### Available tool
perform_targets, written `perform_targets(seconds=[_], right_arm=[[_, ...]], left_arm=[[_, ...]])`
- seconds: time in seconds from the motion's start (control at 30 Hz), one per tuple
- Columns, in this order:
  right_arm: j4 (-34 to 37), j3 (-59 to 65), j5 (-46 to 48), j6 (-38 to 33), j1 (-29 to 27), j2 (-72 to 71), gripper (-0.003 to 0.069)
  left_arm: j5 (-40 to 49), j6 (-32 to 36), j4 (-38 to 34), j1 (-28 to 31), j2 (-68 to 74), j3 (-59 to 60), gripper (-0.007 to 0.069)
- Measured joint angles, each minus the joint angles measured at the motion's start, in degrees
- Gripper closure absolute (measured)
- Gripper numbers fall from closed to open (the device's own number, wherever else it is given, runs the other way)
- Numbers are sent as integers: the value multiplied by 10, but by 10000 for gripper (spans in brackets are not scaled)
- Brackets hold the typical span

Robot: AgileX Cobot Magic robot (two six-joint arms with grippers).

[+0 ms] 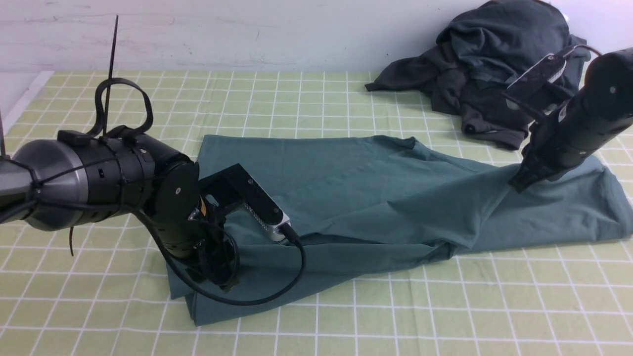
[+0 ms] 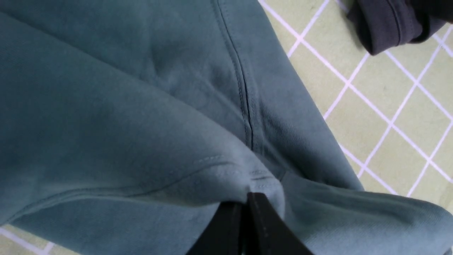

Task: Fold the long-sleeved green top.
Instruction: Use both arms to drag the lower edge of the fabric forward and fold it over the upper edge

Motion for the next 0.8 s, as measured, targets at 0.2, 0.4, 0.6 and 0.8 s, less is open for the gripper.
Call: perform_targets(seconds=[0.2,0.4,0.6,0.8], right_arm=[[4,-1,-2,0,0,0,662],[4,-1,8,0,0,0,662],[6,-1,10,-9,0,-2,662],[7,-1,-15,-34,0,-2,662]], left_arm=[[0,33,1,0,14,0,459],[-11,-10,10,0,-17,-20,621],[-13,-141,84,14,-59,-61,628],[-15,-245,159,53,-47,-128,627]])
